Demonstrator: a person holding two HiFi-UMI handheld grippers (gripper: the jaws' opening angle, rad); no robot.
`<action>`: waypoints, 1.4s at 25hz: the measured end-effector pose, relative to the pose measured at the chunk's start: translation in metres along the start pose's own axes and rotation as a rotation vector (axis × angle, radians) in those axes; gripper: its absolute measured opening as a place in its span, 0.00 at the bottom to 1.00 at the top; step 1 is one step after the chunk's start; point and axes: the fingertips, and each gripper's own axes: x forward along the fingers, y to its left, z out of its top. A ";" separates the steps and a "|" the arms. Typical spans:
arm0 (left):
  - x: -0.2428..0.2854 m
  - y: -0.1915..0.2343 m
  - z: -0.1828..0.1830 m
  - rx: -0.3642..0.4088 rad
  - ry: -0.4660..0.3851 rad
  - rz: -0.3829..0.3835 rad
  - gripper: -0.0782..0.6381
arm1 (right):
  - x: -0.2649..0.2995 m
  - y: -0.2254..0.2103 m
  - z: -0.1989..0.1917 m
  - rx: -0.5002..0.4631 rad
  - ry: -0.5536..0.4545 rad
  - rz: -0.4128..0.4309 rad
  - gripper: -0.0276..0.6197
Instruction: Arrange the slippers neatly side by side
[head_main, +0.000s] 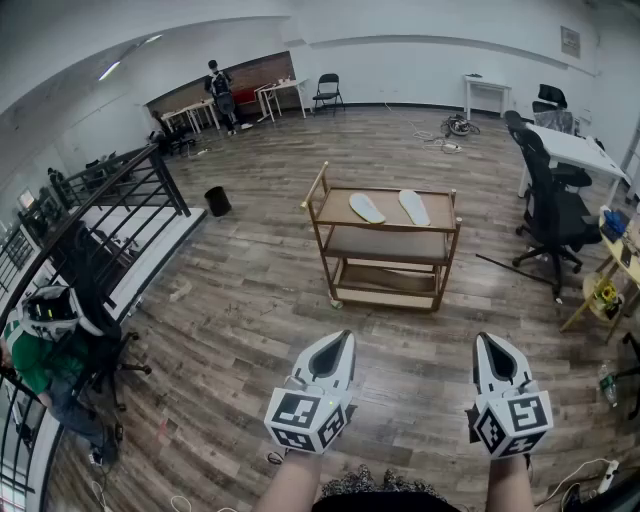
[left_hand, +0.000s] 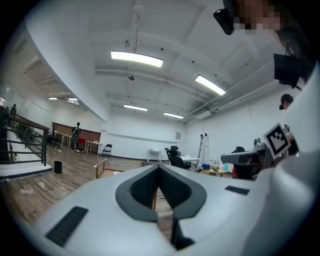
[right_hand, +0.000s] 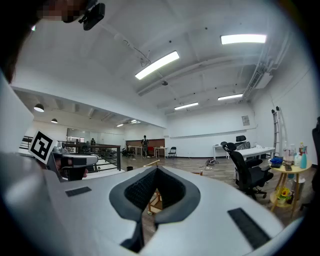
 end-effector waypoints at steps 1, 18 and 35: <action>0.000 0.000 -0.001 -0.017 -0.003 -0.005 0.10 | 0.000 0.001 0.000 0.001 -0.002 0.000 0.05; 0.000 0.015 -0.009 -0.015 0.016 -0.017 0.10 | 0.004 0.002 -0.002 0.046 -0.024 -0.032 0.05; -0.003 0.041 -0.012 0.003 0.009 -0.087 0.10 | 0.024 0.026 -0.005 0.077 -0.062 -0.052 0.05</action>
